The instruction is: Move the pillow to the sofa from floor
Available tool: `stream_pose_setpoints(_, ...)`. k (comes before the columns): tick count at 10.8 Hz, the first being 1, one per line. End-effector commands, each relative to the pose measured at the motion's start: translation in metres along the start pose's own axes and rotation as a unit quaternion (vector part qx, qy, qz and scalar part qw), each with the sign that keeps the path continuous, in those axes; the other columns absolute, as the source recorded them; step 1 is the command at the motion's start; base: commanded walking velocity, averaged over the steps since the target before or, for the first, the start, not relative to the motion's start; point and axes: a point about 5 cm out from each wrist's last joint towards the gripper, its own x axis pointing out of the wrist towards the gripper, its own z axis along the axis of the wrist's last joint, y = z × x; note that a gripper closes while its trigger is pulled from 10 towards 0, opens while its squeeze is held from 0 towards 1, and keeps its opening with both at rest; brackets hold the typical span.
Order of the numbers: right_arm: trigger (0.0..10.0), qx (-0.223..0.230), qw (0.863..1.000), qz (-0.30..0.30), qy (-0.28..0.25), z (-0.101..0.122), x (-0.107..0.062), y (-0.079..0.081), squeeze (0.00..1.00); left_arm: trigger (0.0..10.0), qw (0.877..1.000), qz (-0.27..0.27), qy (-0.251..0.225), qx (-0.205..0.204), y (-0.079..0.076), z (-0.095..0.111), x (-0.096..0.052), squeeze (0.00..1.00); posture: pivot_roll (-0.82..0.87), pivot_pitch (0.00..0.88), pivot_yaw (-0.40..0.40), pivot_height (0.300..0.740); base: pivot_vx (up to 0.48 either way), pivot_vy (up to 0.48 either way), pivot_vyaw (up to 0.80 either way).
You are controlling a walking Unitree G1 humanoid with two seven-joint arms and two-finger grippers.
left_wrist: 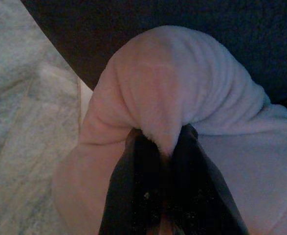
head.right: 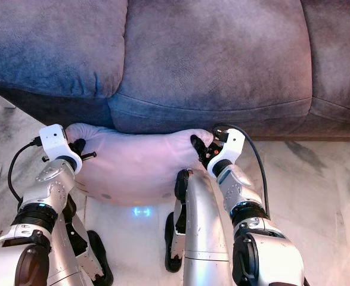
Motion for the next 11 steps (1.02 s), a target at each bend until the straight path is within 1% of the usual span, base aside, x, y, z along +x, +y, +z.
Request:
stream_pose_setpoints(1, 0.0, 0.010, 1.000, -0.014, 0.014, -0.012, -0.007, -0.010, 0.00, 10.0, 0.999, 0.025, 0.025, 0.009, 0.011, -0.015, -0.005, 0.00, 0.05, 0.455, -0.135, 0.445, 0.000, 0.000, 0.00)
stream_pose_setpoints(3, 0.0, 0.011, 1.000, -0.014, 0.010, -0.014, -0.007, -0.010, 0.00, 10.0, 0.999, 0.024, 0.026, 0.012, 0.010, -0.016, -0.005, 0.00, 0.05, 0.456, -0.134, 0.445, 0.000, 0.000, 0.00)
stream_pose_setpoints(5, 0.0, -0.002, 1.000, -0.016, 0.019, -0.020, -0.008, -0.010, 0.00, 10.0, 0.999, 0.022, 0.025, 0.018, 0.009, -0.017, -0.006, 0.00, 0.05, 0.446, -0.129, 0.445, 0.000, 0.000, 0.00)
stream_pose_setpoints(7, 0.0, -0.005, 1.000, -0.020, 0.019, -0.023, -0.010, -0.011, 0.00, 10.0, 0.999, 0.024, 0.027, 0.019, 0.009, -0.019, -0.006, 0.00, 0.06, 0.435, -0.125, 0.445, 0.000, 0.000, 0.00)
stream_pose_setpoints(9, 0.0, -0.014, 1.000, -0.017, 0.017, -0.024, -0.009, -0.008, 0.00, 10.0, 0.999, 0.027, 0.024, 0.022, 0.012, -0.020, -0.007, 0.00, 0.06, 0.404, -0.120, 0.445, 0.000, 0.000, 0.00)
stream_pose_setpoints(10, 0.0, -0.015, 1.000, -0.015, 0.011, -0.022, -0.007, -0.006, 0.00, 10.0, 0.999, 0.029, 0.014, 0.019, 0.014, -0.019, -0.008, 0.00, 0.07, 0.387, -0.119, 0.445, 0.000, 0.000, 0.00)
stream_pose_setpoints(11, 0.0, -0.023, 1.000, -0.012, 0.009, -0.021, -0.007, -0.005, 0.00, 10.0, 0.999, 0.026, 0.009, 0.025, 0.012, -0.019, -0.008, 0.00, 0.08, 0.360, -0.116, 0.445, 0.000, 0.000, 0.00)
